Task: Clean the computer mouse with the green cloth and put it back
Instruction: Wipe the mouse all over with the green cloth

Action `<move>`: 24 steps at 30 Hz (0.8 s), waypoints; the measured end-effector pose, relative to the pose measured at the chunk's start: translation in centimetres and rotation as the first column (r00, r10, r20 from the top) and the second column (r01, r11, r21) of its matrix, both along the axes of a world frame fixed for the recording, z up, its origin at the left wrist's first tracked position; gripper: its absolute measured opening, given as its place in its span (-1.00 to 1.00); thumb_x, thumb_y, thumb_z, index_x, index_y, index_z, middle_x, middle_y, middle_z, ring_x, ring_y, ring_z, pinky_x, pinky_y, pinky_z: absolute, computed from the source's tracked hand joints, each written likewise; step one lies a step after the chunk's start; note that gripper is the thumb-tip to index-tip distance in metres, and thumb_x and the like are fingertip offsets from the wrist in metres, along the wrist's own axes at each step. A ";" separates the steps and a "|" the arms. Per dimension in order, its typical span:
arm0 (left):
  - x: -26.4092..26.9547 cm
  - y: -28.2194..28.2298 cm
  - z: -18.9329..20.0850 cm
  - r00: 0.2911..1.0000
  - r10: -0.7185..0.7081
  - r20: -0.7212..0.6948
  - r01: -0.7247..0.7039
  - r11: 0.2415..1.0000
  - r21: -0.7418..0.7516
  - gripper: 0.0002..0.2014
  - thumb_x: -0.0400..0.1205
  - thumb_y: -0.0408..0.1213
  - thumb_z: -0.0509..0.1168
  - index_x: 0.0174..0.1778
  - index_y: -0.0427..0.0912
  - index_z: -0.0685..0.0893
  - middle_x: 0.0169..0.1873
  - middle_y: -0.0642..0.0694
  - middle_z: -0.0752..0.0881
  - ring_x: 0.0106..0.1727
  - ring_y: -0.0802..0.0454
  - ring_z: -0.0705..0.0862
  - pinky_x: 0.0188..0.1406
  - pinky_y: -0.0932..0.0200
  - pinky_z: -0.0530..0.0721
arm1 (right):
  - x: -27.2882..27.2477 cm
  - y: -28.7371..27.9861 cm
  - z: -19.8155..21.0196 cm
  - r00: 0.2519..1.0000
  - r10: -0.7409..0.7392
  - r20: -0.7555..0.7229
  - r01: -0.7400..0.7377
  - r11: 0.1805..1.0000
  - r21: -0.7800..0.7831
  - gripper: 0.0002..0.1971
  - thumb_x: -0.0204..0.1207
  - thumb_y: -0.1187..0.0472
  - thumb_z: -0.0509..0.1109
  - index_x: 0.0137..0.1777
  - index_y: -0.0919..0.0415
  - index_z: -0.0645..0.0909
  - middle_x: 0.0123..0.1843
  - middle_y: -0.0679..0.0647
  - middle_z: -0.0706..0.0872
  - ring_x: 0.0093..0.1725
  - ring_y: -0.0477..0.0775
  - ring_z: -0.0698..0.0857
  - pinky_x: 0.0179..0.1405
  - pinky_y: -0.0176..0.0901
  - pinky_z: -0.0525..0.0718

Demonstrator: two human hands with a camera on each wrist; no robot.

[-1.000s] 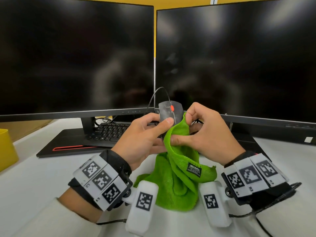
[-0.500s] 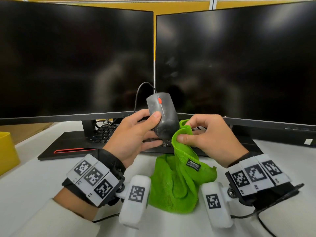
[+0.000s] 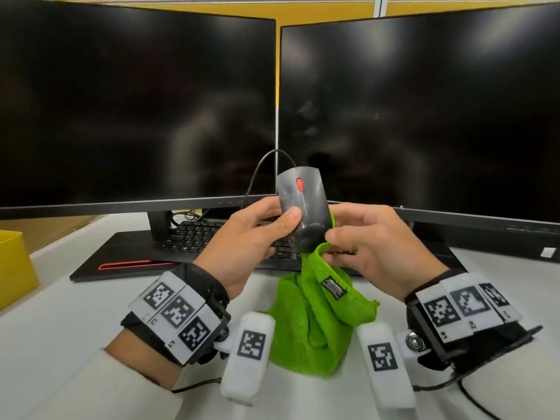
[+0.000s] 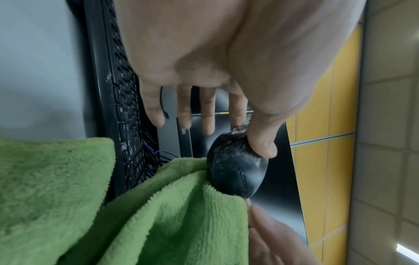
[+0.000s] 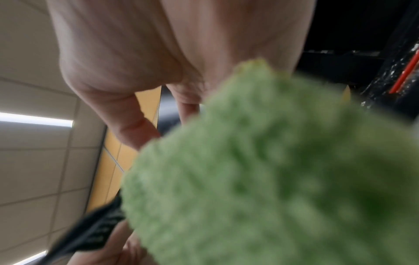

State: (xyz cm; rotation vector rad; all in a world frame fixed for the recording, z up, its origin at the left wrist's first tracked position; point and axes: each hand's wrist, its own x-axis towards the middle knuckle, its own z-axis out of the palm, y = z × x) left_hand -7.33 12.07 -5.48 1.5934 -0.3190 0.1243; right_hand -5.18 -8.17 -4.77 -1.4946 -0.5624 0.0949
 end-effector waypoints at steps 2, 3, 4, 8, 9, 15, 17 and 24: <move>-0.1 -0.1 0.1 0.999 -0.043 -0.003 0.043 0.999 0.007 -0.62 0.61 0.04 0.44 0.34 0.08 0.77 0.27 0.03 0.86 0.36 0.00 0.78 0.56 -0.29 0.52 | -0.1 0.2 -0.2 0.999 -0.033 0.006 0.033 0.999 -0.022 -0.72 0.51 0.33 0.59 0.21 0.18 0.83 0.11 0.22 0.88 0.01 0.20 0.82 -0.09 0.00 0.77; -0.1 -0.2 0.1 0.997 -0.074 -0.012 0.074 0.997 -0.002 -0.60 0.61 0.01 0.39 0.37 0.06 0.74 0.26 -0.03 0.87 0.32 -0.03 0.80 0.51 -0.27 0.59 | -0.1 0.3 -0.2 0.998 -0.059 0.016 0.059 0.998 -0.035 -0.72 0.55 0.31 0.57 0.25 0.15 0.80 0.15 0.25 0.88 0.08 0.24 0.86 -0.09 0.00 0.78; -0.2 -0.3 0.1 0.994 -0.105 -0.022 0.105 0.994 -0.007 -0.59 0.63 0.00 0.37 0.41 0.05 0.71 0.25 -0.09 0.87 0.30 -0.07 0.82 0.45 -0.25 0.66 | -0.2 0.3 -0.2 0.997 -0.077 0.020 0.077 0.996 -0.037 -0.72 0.58 0.30 0.55 0.28 0.13 0.78 0.17 0.31 0.86 0.15 0.31 0.86 -0.10 0.03 0.80; 0.2 0.1 -0.5 0.974 -0.204 -0.103 0.214 0.972 0.101 -0.42 0.60 0.08 0.55 0.52 0.18 0.55 0.26 -0.10 0.87 0.26 -0.16 0.85 0.33 -0.17 0.71 | -0.3 0.0 0.4 0.996 -0.086 -0.024 0.087 0.996 0.021 -0.76 0.65 0.29 0.47 0.29 0.17 0.73 0.19 0.34 0.85 0.20 0.45 0.84 0.11 0.36 0.83; 0.3 0.2 -0.7 0.966 -0.223 -0.128 0.241 0.959 0.146 -0.32 0.49 0.07 0.61 0.53 0.18 0.53 0.23 -0.06 0.88 0.20 -0.10 0.85 0.23 -0.13 0.69 | -0.4 -0.2 0.5 0.996 -0.086 -0.033 0.087 0.996 0.034 -0.78 0.65 0.28 0.46 0.28 0.19 0.73 0.18 0.35 0.85 0.17 0.47 0.84 0.17 0.44 0.80; 0.6 0.1 -0.8 0.976 -0.179 -0.126 0.203 0.957 0.210 -0.70 0.66 -0.47 0.47 0.32 -0.41 0.77 0.10 -0.34 0.90 -0.01 -0.08 0.90 -0.09 0.17 0.83 | -0.3 -0.5 0.5 0.992 -0.126 -0.019 0.125 0.992 -0.033 -0.78 0.60 0.28 0.52 0.22 0.17 0.74 0.10 0.21 0.90 0.13 0.38 0.87 0.20 0.40 0.80; 0.7 0.6 -0.5 0.987 -0.111 -0.115 0.134 0.968 0.210 -0.77 0.67 -0.41 0.47 0.21 -0.42 0.83 0.05 -0.36 0.90 0.03 -0.20 0.92 0.02 0.05 0.89 | -0.1 -0.7 0.5 0.981 -0.196 0.005 0.196 0.979 -0.054 -0.78 0.57 0.31 0.54 0.20 0.17 0.76 0.08 0.14 0.90 0.16 0.30 0.86 0.22 0.34 0.77; 1.2 1.1 -0.1 0.989 0.140 -0.041 -0.137 0.988 0.067 -0.82 0.77 -0.29 0.37 0.17 -0.23 0.85 0.00 -0.26 0.93 0.11 -0.30 0.90 0.07 -0.12 0.87 | 0.1 -1.6 1.1 0.950 -0.297 -0.096 0.296 0.955 -0.029 -0.85 0.59 0.18 0.54 0.07 0.24 0.81 -0.10 0.17 0.84 -0.16 0.22 0.73 -0.11 0.05 0.73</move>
